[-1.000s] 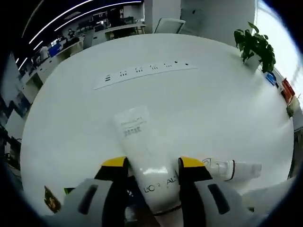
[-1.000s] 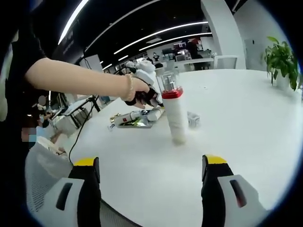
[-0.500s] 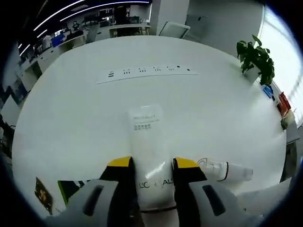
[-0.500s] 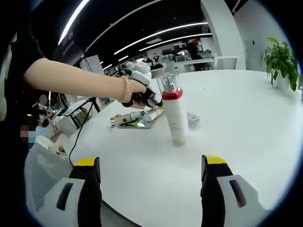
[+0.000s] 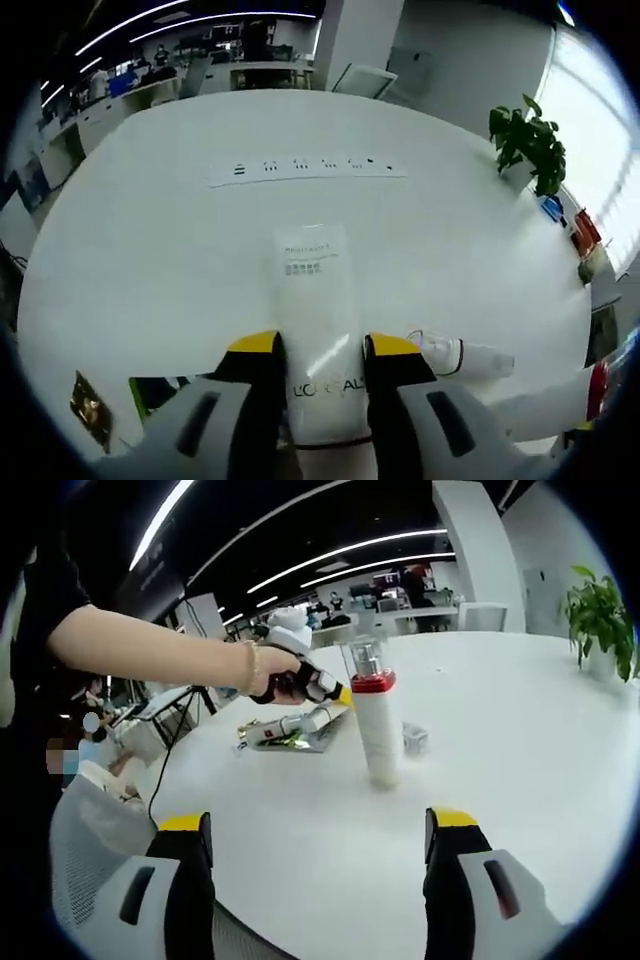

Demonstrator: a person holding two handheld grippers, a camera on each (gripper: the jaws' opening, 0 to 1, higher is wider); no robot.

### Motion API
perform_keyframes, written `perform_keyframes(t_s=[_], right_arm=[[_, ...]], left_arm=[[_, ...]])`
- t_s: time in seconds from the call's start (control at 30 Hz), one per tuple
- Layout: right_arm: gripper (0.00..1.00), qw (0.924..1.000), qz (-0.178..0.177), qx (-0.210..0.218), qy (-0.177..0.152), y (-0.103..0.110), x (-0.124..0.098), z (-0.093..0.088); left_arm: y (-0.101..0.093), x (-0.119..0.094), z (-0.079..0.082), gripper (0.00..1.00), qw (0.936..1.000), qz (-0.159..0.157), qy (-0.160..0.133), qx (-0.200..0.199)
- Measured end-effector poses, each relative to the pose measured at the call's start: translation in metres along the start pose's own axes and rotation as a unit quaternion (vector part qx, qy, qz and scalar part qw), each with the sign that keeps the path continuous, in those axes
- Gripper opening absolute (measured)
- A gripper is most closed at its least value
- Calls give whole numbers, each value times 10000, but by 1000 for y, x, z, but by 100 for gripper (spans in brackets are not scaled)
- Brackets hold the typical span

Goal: Arrange the skincare products in the storage area until every visible bottle or jar stands upright without overlapping.

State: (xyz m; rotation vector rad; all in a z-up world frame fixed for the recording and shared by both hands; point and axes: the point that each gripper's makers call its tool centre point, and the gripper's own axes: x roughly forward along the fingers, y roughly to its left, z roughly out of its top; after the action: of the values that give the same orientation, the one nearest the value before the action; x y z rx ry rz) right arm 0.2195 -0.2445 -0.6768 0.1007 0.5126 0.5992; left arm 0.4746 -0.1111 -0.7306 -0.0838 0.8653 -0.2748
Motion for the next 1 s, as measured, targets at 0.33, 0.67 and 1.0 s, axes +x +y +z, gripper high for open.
perform_keyframes(t_s=[0.33, 0.67, 1.0], right_arm=[[84, 9999, 70, -58, -70, 4, -3, 8], [81, 9989, 275, -264, -259, 18, -3, 28], [75, 9966, 546, 198, -590, 26, -5, 47]], left_arm=[[-5, -16, 9, 25, 9991, -187, -299, 236], [-20, -49, 13, 25, 9967, -452, -597, 317], [-29, -91, 8, 25, 9920, -629, -894, 637]])
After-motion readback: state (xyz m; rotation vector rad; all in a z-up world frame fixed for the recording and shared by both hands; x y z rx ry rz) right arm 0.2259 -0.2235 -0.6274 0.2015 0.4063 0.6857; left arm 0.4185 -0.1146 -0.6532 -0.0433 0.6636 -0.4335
